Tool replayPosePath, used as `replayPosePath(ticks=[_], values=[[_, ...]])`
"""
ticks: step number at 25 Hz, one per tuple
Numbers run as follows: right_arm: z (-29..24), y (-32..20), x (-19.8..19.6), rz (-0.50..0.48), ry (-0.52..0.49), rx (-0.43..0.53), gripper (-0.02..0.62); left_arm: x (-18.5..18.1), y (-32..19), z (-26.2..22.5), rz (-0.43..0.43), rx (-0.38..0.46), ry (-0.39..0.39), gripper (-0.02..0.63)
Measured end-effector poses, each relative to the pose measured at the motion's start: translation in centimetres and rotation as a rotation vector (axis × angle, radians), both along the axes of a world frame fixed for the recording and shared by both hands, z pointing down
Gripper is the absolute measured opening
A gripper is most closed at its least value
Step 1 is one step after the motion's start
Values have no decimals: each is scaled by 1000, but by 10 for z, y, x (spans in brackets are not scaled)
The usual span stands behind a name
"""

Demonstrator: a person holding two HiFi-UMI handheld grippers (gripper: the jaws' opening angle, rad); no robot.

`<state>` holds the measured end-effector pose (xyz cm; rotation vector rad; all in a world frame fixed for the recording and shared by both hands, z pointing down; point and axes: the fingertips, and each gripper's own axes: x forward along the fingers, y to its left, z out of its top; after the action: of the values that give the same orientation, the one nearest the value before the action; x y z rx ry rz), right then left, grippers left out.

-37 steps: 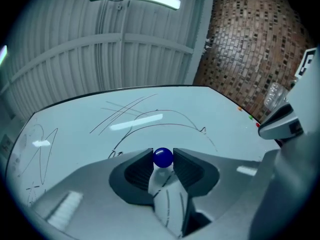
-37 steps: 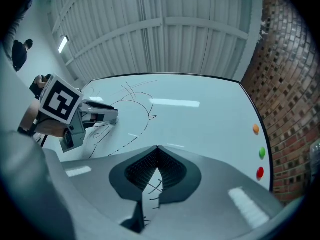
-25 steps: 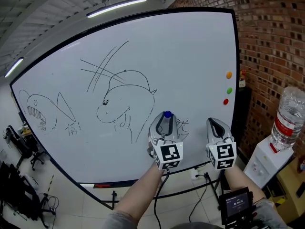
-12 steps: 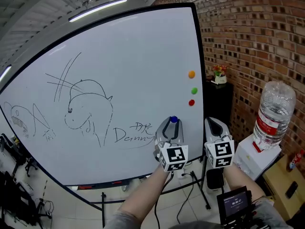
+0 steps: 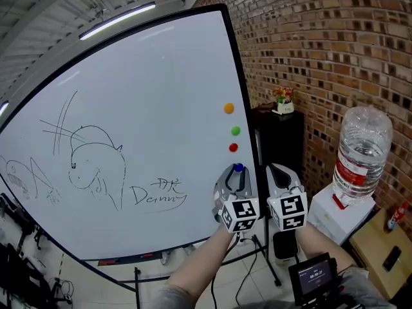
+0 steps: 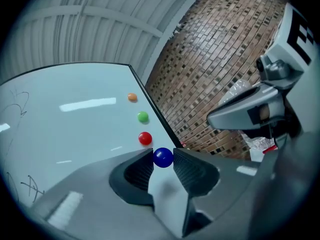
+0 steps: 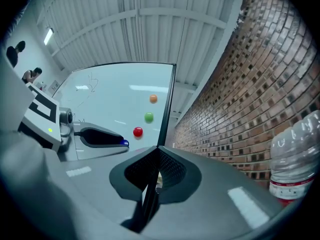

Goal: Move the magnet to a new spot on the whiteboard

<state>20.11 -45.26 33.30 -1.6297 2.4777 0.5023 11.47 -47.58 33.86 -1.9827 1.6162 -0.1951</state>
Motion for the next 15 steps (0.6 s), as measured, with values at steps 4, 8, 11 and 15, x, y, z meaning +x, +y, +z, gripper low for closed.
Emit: replayPosePath(ticks=[4,8,11,15], values=[[3,-13,8,1,2,-6,6,8,-15,9,-23,-26,-9,120],[3,-24,17,7,4,-5,6,11,-28,15,-57,-47,-28,120],[4,-32,23,11,0,-6,6,14,-35,23,-72,-64,-49,120],[9,-39,25,11,5,-16,6,16,-42,34,-96,-87,-70,121]])
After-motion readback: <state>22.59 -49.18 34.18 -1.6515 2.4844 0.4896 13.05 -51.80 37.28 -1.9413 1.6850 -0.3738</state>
